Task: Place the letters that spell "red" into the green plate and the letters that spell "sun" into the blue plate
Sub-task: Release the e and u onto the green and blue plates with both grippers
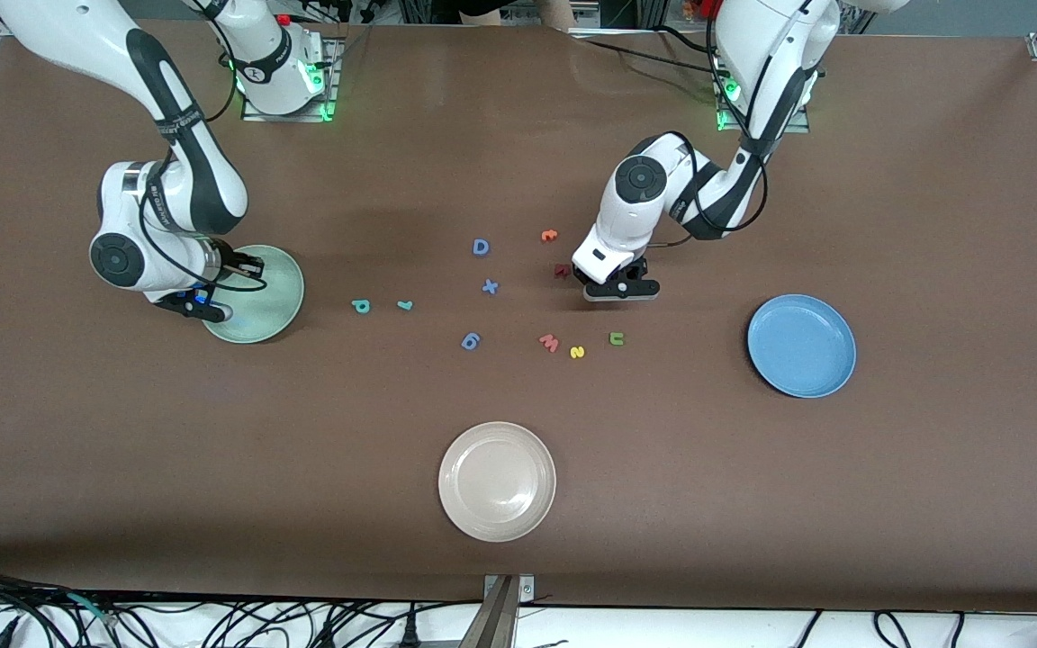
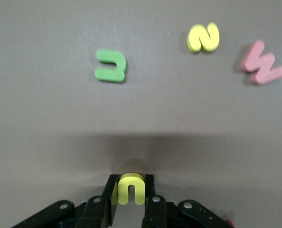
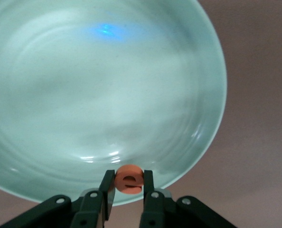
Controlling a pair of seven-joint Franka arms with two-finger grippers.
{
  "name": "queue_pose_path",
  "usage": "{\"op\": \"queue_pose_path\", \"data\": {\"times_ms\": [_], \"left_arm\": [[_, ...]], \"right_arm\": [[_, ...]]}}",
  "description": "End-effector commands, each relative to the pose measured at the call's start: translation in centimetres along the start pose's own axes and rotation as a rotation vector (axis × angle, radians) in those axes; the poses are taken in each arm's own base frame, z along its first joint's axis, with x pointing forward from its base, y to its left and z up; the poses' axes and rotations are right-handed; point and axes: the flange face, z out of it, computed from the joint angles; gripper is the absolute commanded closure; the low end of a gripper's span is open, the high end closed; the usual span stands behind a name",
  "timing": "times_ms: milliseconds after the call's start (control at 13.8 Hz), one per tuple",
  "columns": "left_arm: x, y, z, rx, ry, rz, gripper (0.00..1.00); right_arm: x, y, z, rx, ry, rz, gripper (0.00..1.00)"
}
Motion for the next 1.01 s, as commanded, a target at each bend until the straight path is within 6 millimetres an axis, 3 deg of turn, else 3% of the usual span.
{"op": "queue_pose_path", "data": {"times_ms": [0, 72, 145, 217, 290, 362, 507, 725, 942], "left_arm": [[5.1, -2.1, -4.0, 0.074, -0.029, 0.027, 0.98], [6.5, -2.5, -5.3, 0.103, -0.056, 0.028, 0.98], [8.7, -4.2, -6.3, 0.114, -0.073, 0.027, 0.98], [10.2, -6.2, -7.0, 0.113, -0.097, 0.049, 0.98], [11.4, -7.9, -7.5, 0.114, -0.123, 0.078, 0.97], [12.3, -9.8, -7.7, 0.123, -0.162, 0.112, 0.97], [13.9, -14.3, -7.6, 0.121, -0.208, 0.179, 0.95], [15.7, -20.5, -7.7, 0.102, -0.253, 0.25, 0.93], [17.1, -26.5, -7.9, 0.076, -0.273, 0.3, 0.93]], "right_arm": [[0.0, 0.2, 0.4, 0.005, -0.001, -0.015, 0.79], [0.1, 0.3, 0.7, 0.004, -0.007, -0.015, 0.71], [0.1, 0.3, 0.8, 0.003, -0.008, -0.015, 0.69], [0.1, 0.3, 0.8, 0.003, -0.008, -0.015, 0.61], [0.1, 0.2, 0.6, 0.004, -0.007, -0.015, 0.38], [0.1, 0.2, 0.4, 0.005, -0.004, -0.014, 0.22], [0.0, 0.1, -0.7, 0.011, 0.01, -0.007, 0.13], [-0.6, -0.7, -2.7, 0.023, 0.027, 0.001, 0.13], [-1.0, -4.0, -4.6, 0.024, 0.042, 0.041, 0.1]]}}
